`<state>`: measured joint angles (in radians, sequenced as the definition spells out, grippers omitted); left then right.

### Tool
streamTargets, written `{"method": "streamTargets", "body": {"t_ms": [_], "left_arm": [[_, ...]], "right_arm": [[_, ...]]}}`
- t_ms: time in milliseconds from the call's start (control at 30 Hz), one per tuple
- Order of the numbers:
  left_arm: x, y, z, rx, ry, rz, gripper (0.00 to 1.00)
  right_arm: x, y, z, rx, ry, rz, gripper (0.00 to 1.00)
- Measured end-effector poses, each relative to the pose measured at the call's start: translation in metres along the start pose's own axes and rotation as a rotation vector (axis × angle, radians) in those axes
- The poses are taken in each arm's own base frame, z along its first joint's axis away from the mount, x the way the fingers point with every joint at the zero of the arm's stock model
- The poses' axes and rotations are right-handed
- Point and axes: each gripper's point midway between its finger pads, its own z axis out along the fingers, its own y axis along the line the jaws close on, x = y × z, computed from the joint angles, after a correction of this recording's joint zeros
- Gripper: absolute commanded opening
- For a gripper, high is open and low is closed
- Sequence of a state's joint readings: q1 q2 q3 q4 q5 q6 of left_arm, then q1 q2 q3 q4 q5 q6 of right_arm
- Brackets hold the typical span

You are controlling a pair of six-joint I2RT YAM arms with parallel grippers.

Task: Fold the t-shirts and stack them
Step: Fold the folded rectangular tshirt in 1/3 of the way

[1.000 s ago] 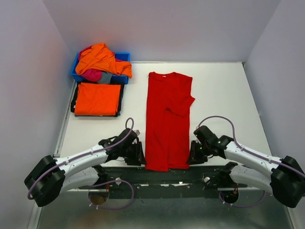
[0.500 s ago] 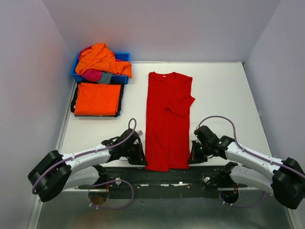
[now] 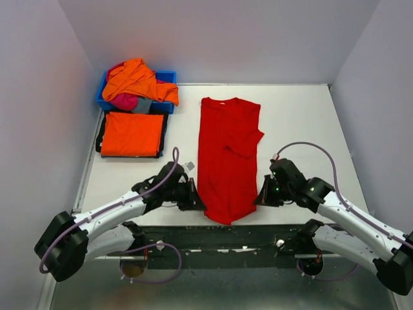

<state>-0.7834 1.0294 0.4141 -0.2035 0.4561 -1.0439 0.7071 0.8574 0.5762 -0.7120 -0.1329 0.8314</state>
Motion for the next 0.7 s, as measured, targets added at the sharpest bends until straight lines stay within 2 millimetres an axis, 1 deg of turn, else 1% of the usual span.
{"method": "streamTargets", "body": {"t_ms": [133, 200, 267, 367, 400, 500, 567, 700], "left_arm": [[-0.043, -0.031, -0.014, 0.067, -0.094, 0.001, 0.0], [-0.072, -0.047, -0.021, 0.093, -0.155, 0.011, 0.0], [-0.101, -0.057, -0.026, 0.11, -0.212, 0.018, 0.0], [-0.134, -0.058, -0.026, 0.121, -0.266, 0.001, 0.0], [-0.146, -0.055, -0.023, 0.124, -0.28, -0.014, 0.0], [-0.173, -0.041, -0.015, 0.112, -0.314, -0.061, 0.0], [-0.189, -0.03, -0.009, 0.103, -0.33, -0.096, 0.0], [-0.218, -0.022, -0.005, 0.112, -0.364, -0.132, 0.0]], "right_arm": [[-0.032, 0.013, -0.012, 0.009, -0.072, 0.006, 0.01], [-0.051, 0.012, -0.013, 0.032, -0.098, 0.027, 0.01], [-0.072, 0.006, -0.012, 0.061, -0.124, 0.06, 0.01], [-0.104, -0.006, -0.011, 0.108, -0.152, 0.105, 0.01], [-0.114, -0.009, -0.009, 0.121, -0.157, 0.115, 0.01], [-0.144, -0.014, -0.002, 0.147, -0.164, 0.134, 0.01], [-0.158, -0.016, 0.004, 0.152, -0.164, 0.142, 0.01], [-0.18, -0.015, 0.016, 0.157, -0.149, 0.143, 0.01]]}}
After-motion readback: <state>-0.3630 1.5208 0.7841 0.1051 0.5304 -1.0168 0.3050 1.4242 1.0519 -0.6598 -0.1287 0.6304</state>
